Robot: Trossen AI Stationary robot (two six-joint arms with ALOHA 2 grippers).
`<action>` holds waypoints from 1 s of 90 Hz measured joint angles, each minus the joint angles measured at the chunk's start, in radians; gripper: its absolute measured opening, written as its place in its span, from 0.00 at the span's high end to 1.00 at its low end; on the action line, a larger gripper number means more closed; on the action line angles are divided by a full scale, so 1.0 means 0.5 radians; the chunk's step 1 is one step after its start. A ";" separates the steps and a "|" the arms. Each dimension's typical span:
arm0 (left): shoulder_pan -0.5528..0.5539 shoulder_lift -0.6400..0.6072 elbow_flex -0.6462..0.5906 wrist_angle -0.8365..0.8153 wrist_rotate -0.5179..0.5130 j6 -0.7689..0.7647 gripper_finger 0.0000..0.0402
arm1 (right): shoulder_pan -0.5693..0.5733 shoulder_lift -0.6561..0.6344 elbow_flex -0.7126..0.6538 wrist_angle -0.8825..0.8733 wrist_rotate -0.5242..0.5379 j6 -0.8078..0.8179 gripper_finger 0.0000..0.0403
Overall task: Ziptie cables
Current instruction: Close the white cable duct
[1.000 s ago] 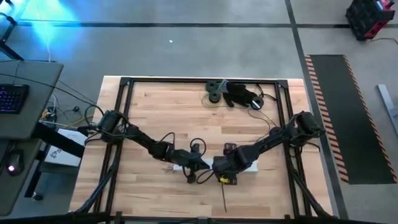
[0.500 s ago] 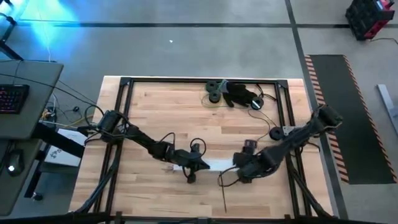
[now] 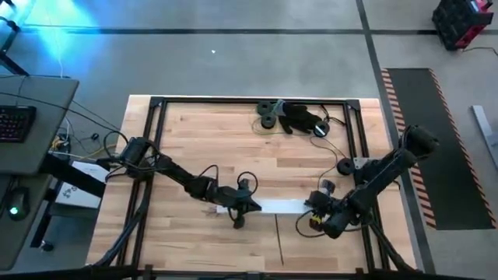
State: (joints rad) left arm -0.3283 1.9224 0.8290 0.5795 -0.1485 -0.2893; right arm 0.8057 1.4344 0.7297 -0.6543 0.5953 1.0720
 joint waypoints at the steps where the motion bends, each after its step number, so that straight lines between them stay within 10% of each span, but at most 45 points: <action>1: 0.000 -0.021 -0.005 -0.012 -0.004 0.005 1.00 | 0.001 -0.009 0.014 -0.018 0.000 -0.009 0.97; 29: -0.128 -0.761 -0.004 -1.144 -0.510 -0.197 1.00 | 0.055 -0.074 0.363 -0.627 0.063 0.349 0.96; 61: -0.591 -1.055 -0.001 -2.621 -0.698 -1.633 1.00 | 0.244 -0.015 -0.062 -0.380 -0.175 1.162 0.96; 90: -0.655 -0.787 -0.228 -2.254 -0.511 -2.085 1.00 | 0.300 0.166 -0.335 0.315 -0.207 1.313 0.96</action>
State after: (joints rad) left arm -0.6560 1.5290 0.7152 -0.5475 -0.4038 -1.3318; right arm 0.9559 1.5175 0.5621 -0.4967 0.4918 1.7286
